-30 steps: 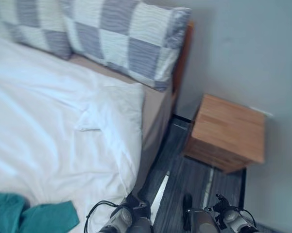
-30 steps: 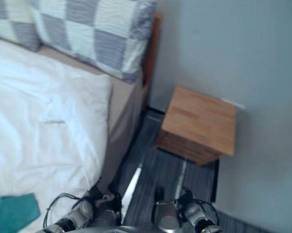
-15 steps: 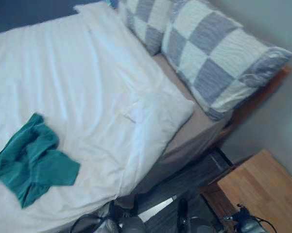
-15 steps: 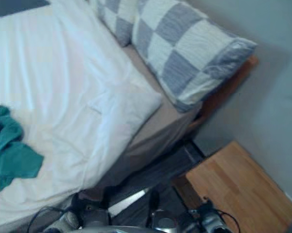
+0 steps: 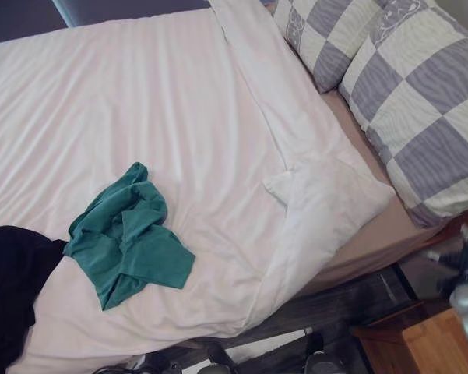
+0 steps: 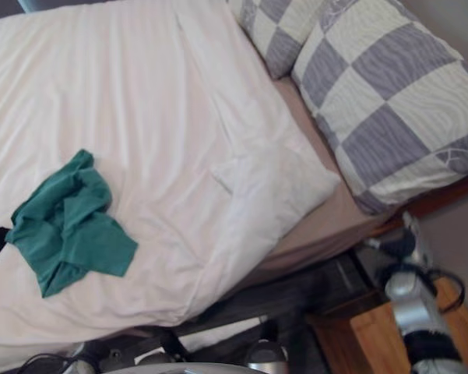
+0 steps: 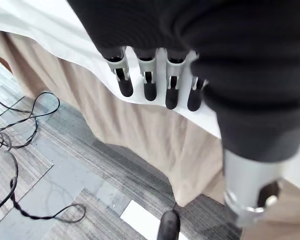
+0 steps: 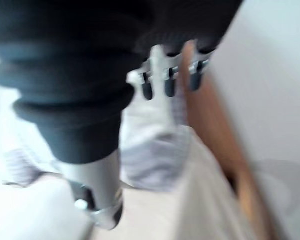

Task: Tidy up the quilt and then pick up the clothes from the bed and put them into the laundry hamper.

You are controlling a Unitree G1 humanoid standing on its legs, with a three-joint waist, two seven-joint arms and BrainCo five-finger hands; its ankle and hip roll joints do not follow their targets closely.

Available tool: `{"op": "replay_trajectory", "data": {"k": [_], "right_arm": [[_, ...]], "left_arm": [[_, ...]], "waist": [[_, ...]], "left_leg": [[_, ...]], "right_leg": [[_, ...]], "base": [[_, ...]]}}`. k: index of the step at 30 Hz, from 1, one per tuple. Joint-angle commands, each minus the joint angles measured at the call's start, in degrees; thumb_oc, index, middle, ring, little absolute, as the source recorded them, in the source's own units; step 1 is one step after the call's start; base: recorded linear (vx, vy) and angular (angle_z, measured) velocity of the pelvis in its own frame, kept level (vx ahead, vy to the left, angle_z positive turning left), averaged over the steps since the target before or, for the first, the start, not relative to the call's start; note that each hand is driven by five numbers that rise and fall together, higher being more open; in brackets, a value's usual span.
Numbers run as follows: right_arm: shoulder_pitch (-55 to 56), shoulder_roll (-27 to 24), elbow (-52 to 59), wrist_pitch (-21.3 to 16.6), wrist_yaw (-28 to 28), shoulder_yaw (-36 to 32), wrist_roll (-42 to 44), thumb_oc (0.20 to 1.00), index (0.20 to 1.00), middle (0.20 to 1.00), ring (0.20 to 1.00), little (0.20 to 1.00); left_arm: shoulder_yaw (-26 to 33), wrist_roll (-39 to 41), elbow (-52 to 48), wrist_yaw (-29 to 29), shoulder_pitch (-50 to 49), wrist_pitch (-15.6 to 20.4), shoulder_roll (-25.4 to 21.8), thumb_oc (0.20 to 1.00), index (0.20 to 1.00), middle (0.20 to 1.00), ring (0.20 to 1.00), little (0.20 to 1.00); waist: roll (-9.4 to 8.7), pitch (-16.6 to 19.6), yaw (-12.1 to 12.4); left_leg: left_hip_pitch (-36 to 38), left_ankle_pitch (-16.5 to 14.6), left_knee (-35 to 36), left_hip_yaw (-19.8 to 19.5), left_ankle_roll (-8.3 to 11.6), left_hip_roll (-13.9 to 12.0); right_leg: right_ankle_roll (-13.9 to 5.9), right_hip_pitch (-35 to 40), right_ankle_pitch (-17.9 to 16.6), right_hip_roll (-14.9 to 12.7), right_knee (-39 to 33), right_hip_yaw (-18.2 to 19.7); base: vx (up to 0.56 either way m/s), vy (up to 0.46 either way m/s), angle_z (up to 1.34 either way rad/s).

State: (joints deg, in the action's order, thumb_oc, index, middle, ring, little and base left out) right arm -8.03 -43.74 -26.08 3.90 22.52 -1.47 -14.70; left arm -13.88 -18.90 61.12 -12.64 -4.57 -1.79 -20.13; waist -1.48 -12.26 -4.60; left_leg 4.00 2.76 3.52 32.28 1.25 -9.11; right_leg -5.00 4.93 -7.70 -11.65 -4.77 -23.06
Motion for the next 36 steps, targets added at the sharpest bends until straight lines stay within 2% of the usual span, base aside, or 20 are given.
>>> {"op": "replay_trajectory", "data": {"k": [1,8,12,15,17,18,19,24,29,30,31,36], "right_arm": [[-11.03,-3.68,0.79,-1.34,1.75,1.53,-4.22,1.0,1.0,1.0,1.0,1.0],[-28.63,-4.69,4.02,-1.11,0.19,14.81,-6.04,1.0,1.0,1.0,1.0,1.0],[-35.0,-3.81,2.63,-0.94,-0.49,20.13,-6.25,1.0,1.0,1.0,1.0,1.0],[-40.35,0.81,-4.57,-0.27,-2.3,26.38,-5.46,1.0,1.0,1.0,1.0,1.0],[-40.81,2.19,-6.99,-0.43,-2.85,27.41,-4.79,1.0,1.0,1.0,1.0,1.0],[-40.59,2.89,-8.63,-0.31,-3.39,27.78,-4.42,0.485,0.485,0.485,0.485,0.485],[-40.41,3.64,-10.26,-0.33,-3.83,28.19,-4.09,0.2,0.2,0.2,0.2,0.2],[-31.76,6.59,-11.65,0.0,-4.59,25.51,-3.21,0.2,0.2,0.2,0.2,0.2],[-10.83,9.07,-5.08,-0.17,-4.08,13.7,-1.8,0.2,0.2,0.2,0.2,0.2],[-6.55,10.06,-4.67,-0.23,-3.87,11.22,-1.44,0.529,0.529,0.529,0.529,0.529],[-3.64,11.0,-4.39,-0.3,-3.95,9.65,-1.06,1.0,1.0,1.0,1.0,1.0],[8.1,17.74,-8.4,-0.42,-2.46,1.67,5.33,1.0,1.0,1.0,1.0,1.0]], "left_arm": [[-0.55,-1.4,1.35,-0.4,4.75,0.08,-0.24,1.0,1.0,1.0,1.0,1.0],[-3.32,1.75,-2.32,-3.06,8.32,0.62,-0.56,1.0,1.0,1.0,1.0,1.0],[-4.08,2.67,-4.13,-3.86,9.1,0.66,-0.59,1.0,1.0,1.0,1.0,1.0],[-4.77,3.86,-4.02,-5.12,10.24,0.35,0.02,1.0,1.0,1.0,1.0,1.0],[-4.68,3.93,-3.91,-5.37,10.48,0.4,0.13,1.0,1.0,1.0,1.0,1.0],[-4.65,4.1,-3.85,-5.53,10.57,0.41,0.23,1.0,1.0,1.0,1.0,1.0],[-4.46,4.39,-3.77,-5.67,10.71,0.35,0.3,1.0,1.0,1.0,1.0,1.0],[-3.48,4.08,-2.14,-5.69,11.03,-0.26,0.82,1.0,1.0,1.0,1.0,1.0],[-0.21,1.72,0.19,-4.5,9.03,-1.76,1.04,1.0,1.0,1.0,1.0,1.0],[0.42,1.4,0.81,-4.14,8.41,-1.84,1.2,1.0,1.0,1.0,1.0,1.0],[0.94,1.28,1.06,-3.9,7.93,-1.9,1.36,1.0,1.0,1.0,1.0,1.0],[3.02,1.12,2.95,-3.28,5.52,-2.46,2.57,1.0,1.0,1.0,1.0,1.0]], "waist": [[-1.53,-4.29,2.34],[-0.82,-10.77,6.03],[-0.08,-12.51,6.81],[0.67,-14.5,8.09],[0.74,-14.77,8.11],[0.75,-15.07,8.25],[0.74,-15.38,8.33],[0.32,-15.39,7.96],[-0.96,-11.58,5.92],[-1.33,-10.47,5.26],[-1.57,-9.52,4.81],[-2.46,-5.58,1.41]], "left_leg": [[1.56,-3.51,0.01,-2.54,5.56,-2.0],[-7.61,-3.33,-5.82,-5.39,6.09,-3.38],[-10.45,-3.07,-7.3,-6.24,6.33,-3.89],[-12.64,-2.28,-7.61,-7.21,6.51,-4.17],[-12.77,-2.26,-7.65,-7.33,6.5,-4.22],[-12.96,-2.25,-7.76,-7.53,6.48,-4.23],[-13.1,-2.29,-8.01,-7.69,6.52,-4.3],[-12.23,-2.88,-8.3,-7.89,6.38,-4.19],[-6.98,-2.65,-3.55,-7.19,5.78,-2.78],[-5.65,-2.52,-2.21,-6.95,5.65,-2.38],[-4.61,-2.44,-1.21,-6.79,5.49,-2.02],[-0.3,-3.04,1.48,-5.96,4.97,-1.15]], "right_leg": [[-5.18,-5.36,4.9,-0.11,1.39,1.49],[-4.47,-12.61,5.52,-1.54,6.37,1.5],[-4.29,-14.37,5.73,-1.9,7.38,0.94],[-4.06,-16.03,6.16,-2.17,8.63,0.16],[-3.97,-16.13,6.29,-2.17,8.85,0.02],[-3.91,-16.18,6.36,-2.18,9.09,-0.09],[-3.86,-16.22,6.5,-2.25,9.43,-0.35],[-3.83,-15.45,6.66,-2.75,9.97,-0.72],[-4.47,-12.13,5.73,-2.48,7.85,-0.98],[-4.67,-11.24,5.46,-2.37,7.2,-1.13],[-4.77,-10.46,5.32,-2.22,6.65,-1.11],[-5.47,-7.19,4.49,-1.78,4.72,-0.49]], "base": [[-0.12,-0.008,0.06],[-0.11,-0.018,0.12],[-0.05,-0.017,0.18],[-0.06,-0.021,0.15],[-0.04,-0.006,0.15],[-0.05,-0.007,0.14],[-0.04,-0.005,0.09],[-0.01,0.003,0.02],[0.05,0.054,0.03],[0.1,0.055,-0.09],[0.1,0.058,-0.11],[0.07,0.066,-0.08]]}}
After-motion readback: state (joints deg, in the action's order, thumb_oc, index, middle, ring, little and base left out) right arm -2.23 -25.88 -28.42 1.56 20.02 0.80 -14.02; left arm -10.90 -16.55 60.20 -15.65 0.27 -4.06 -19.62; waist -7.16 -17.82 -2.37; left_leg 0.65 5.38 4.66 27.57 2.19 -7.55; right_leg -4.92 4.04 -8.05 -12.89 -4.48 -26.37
